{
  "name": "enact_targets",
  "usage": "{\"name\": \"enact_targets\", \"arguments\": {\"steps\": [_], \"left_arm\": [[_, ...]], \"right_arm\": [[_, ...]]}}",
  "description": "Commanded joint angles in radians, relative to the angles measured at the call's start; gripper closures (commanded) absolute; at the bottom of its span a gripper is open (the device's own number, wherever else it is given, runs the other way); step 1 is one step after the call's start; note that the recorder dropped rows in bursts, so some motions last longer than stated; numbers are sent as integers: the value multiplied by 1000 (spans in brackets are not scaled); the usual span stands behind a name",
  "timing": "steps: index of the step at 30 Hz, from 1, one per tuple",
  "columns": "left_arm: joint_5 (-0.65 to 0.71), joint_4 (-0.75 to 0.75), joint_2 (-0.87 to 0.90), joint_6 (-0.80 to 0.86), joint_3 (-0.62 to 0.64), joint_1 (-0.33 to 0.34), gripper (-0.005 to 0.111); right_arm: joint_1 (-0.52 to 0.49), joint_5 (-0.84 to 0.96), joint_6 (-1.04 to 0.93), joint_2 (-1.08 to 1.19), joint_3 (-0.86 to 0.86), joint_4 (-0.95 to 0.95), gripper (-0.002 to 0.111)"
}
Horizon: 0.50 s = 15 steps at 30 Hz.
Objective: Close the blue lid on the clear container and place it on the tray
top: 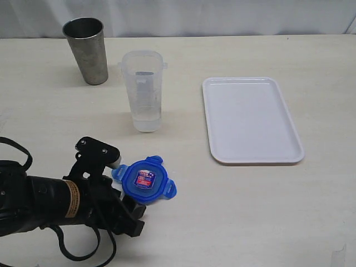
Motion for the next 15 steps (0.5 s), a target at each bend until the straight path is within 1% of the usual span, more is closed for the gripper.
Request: {"name": "enact_targets", "arguments": {"steps": [1,3,4,9,12,15], "left_arm": [[-12,-4,5,-21,-4,-42,49],[4,-42,7,-18,-10,-57,49],[16,-66,7,-10,-10,-55,49],[3,-89,18,6,-10,-47,49],[-2,-90,108,6,-45,-47,49],[88,-83,123,8,-85,-47,53]], "right_arm": [[-8,-3,1,-4,3,1,103],[-8,-3,1,-4,3,1,103],[-8,-3,1,-4,3,1,103],[-8,-3,1,-4,3,1,103],[-8,-3,1,-4,3,1,103],[-8,-3,1,-4,3,1,103]]}}
